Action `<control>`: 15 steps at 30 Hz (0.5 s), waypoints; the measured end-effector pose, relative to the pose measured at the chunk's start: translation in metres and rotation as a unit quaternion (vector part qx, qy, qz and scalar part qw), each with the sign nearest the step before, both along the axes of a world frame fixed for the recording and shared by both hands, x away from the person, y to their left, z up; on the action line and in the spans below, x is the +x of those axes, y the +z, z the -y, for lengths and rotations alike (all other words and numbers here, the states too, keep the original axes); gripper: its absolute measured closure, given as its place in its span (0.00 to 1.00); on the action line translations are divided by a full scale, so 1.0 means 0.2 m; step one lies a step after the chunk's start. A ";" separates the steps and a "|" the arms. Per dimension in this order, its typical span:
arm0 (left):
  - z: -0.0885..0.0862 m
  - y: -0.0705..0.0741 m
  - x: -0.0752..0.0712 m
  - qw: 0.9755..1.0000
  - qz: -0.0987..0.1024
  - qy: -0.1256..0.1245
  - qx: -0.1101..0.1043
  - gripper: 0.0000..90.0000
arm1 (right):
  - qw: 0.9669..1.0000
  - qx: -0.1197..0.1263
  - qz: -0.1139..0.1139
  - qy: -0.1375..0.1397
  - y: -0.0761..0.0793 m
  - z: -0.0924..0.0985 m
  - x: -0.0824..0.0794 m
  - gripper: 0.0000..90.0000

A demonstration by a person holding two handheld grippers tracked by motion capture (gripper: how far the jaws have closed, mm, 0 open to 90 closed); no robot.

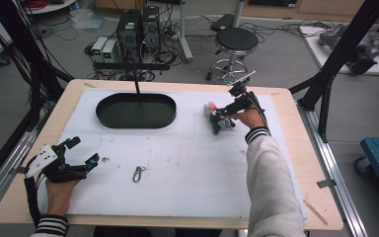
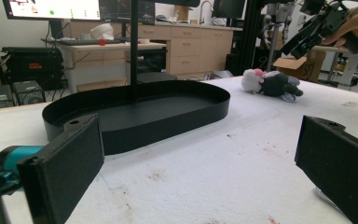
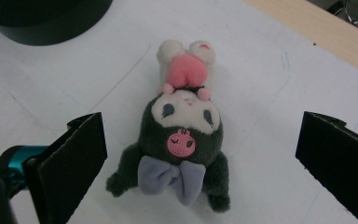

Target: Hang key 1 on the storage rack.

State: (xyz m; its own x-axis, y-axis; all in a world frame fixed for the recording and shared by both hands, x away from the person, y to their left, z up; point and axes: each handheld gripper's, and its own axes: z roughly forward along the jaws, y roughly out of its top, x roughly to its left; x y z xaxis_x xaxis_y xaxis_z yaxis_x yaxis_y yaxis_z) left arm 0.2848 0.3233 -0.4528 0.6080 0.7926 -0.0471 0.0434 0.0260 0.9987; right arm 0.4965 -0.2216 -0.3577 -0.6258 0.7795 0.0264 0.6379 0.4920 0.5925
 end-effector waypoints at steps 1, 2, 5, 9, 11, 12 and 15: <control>0.00 0.00 0.00 1.000 0.000 0.000 0.001 0.02 | 1.000 -0.003 -0.002 0.000 -0.01 0.00 0.00 0.01; 0.00 0.00 0.00 1.000 0.000 0.000 0.001 0.02 | 1.000 -0.004 -0.005 0.000 -0.02 -0.01 0.01 0.01; 0.00 0.00 0.00 1.000 0.000 0.000 0.000 0.02 | 1.000 -0.008 -0.008 0.000 -0.04 -0.02 0.02 0.01; 0.00 0.00 0.00 1.000 0.000 0.000 0.000 0.02 | 1.000 -0.008 -0.016 -0.004 -0.07 -0.03 0.04 0.01; 0.00 0.00 0.00 1.000 0.000 0.000 0.000 0.02 | 1.000 -0.009 -0.018 -0.006 -0.09 -0.03 0.05 0.01; 0.00 0.00 0.00 1.000 0.000 0.000 0.000 0.02 | 1.000 -0.008 -0.020 -0.007 -0.10 -0.04 0.05 0.01; 0.00 0.00 0.00 1.000 0.001 0.000 -0.002 0.02 | 1.000 -0.008 -0.028 -0.011 -0.12 -0.05 0.06 0.01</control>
